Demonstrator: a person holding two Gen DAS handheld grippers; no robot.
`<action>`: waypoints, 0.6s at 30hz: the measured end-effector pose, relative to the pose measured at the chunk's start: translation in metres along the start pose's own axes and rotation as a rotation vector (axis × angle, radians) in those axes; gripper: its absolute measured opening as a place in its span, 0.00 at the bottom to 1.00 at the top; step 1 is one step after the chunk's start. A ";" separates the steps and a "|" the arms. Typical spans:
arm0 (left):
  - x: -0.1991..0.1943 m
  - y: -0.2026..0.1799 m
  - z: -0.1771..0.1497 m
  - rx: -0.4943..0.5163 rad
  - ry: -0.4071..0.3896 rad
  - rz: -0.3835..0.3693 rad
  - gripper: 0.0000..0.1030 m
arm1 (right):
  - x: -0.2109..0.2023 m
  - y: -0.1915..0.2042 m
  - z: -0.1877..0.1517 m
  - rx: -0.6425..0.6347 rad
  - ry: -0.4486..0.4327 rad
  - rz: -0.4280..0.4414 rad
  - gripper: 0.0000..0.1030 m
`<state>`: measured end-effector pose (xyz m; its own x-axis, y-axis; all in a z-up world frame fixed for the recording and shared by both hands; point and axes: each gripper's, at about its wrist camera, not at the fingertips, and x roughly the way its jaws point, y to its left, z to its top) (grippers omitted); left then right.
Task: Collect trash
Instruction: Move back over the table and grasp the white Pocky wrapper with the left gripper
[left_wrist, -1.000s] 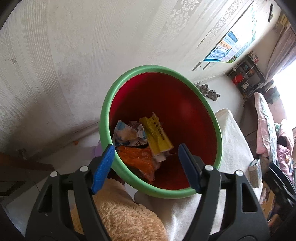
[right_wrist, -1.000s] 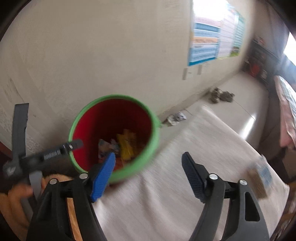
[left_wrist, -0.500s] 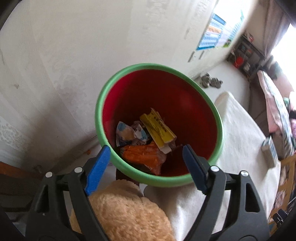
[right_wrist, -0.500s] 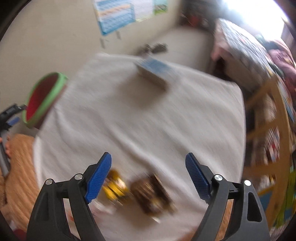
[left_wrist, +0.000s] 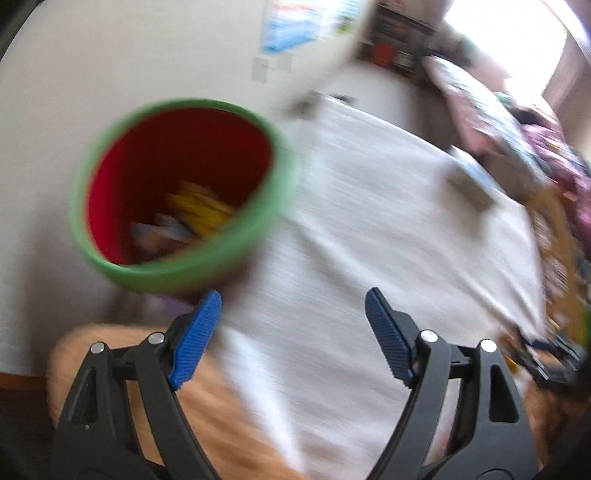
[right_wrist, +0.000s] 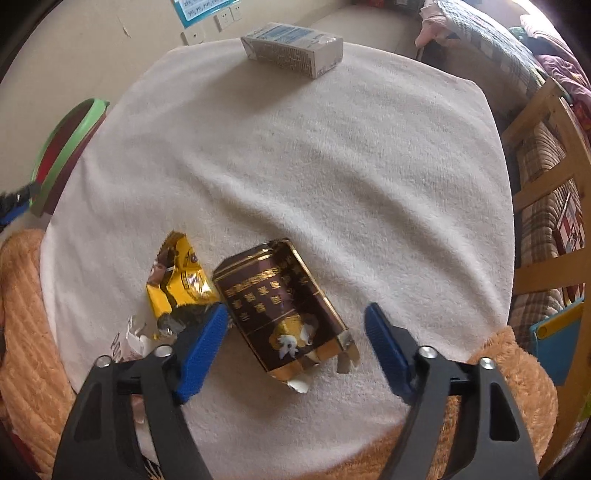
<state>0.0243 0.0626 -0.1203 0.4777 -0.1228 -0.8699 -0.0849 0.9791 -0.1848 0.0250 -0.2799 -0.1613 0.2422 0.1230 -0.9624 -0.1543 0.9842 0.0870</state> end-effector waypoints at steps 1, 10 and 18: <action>0.001 -0.017 -0.008 0.038 0.030 -0.069 0.75 | -0.001 -0.002 0.001 0.008 -0.012 -0.003 0.60; 0.020 -0.168 -0.091 0.568 0.279 -0.323 0.75 | -0.007 -0.018 0.007 0.081 -0.092 -0.030 0.51; 0.042 -0.161 -0.096 0.526 0.358 -0.302 0.35 | -0.023 -0.014 0.006 0.102 -0.171 0.013 0.55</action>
<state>-0.0264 -0.1155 -0.1709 0.0892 -0.3591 -0.9290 0.4831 0.8313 -0.2749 0.0270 -0.2958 -0.1384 0.4011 0.1469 -0.9042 -0.0630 0.9891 0.1328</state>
